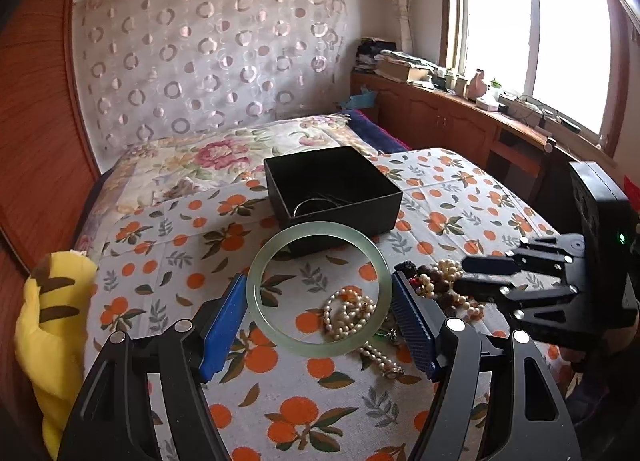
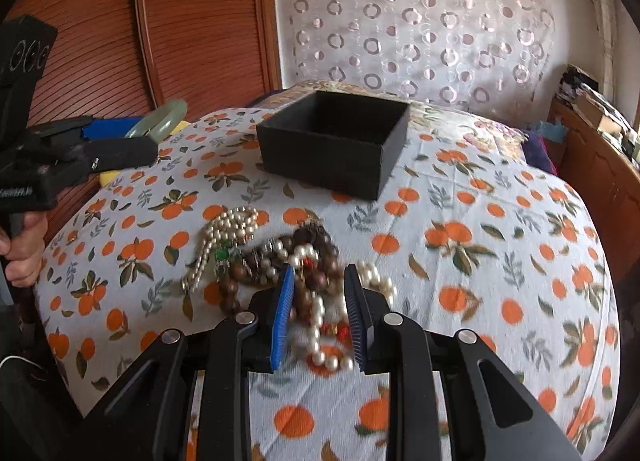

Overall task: Organize jewelry
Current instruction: 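Grasp the dark bead bracelet with the right tool while the left tool holds the jade bangle, then place the jade bangle into the box with the left tool while the right tool lowers the bead bracelet in, then withdraw both open tools from the black box, then reach to the pearl necklaces and grasp one with the left tool, then lift the pearl necklace and carry it over the black box with the left tool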

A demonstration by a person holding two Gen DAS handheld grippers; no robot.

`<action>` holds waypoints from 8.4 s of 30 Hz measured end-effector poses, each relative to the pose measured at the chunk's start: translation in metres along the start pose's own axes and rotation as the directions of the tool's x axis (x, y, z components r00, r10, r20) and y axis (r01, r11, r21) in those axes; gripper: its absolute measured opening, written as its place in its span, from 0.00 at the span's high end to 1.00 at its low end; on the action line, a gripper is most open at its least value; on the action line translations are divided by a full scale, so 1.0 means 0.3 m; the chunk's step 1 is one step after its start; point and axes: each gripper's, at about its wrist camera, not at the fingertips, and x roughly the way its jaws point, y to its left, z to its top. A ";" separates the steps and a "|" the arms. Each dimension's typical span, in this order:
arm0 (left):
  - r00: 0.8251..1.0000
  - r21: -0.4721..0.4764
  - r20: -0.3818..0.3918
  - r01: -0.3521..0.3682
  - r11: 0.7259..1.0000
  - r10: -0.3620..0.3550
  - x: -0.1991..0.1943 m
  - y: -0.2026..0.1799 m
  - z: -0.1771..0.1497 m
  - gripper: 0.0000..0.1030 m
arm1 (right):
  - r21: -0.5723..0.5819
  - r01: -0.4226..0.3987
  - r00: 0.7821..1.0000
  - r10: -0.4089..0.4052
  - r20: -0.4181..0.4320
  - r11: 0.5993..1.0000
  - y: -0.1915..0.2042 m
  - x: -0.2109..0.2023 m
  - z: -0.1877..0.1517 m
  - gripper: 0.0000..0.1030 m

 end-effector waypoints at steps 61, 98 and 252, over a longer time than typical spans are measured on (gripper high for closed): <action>1.000 -0.021 0.000 -0.016 1.000 0.016 0.244 0.028 0.215 0.33 | -0.070 0.082 0.982 -0.068 0.177 0.994 -0.145 -0.128 0.428 0.86; 0.998 -0.071 0.006 -0.058 0.996 0.059 0.226 0.129 0.246 0.30 | -0.068 0.040 0.982 -0.026 0.188 0.997 -0.104 0.042 0.566 0.86; 0.980 0.008 0.200 -0.013 1.000 0.011 -0.063 0.026 0.405 0.96 | -0.116 0.066 0.967 -0.035 0.251 0.991 -0.096 -0.329 0.491 0.93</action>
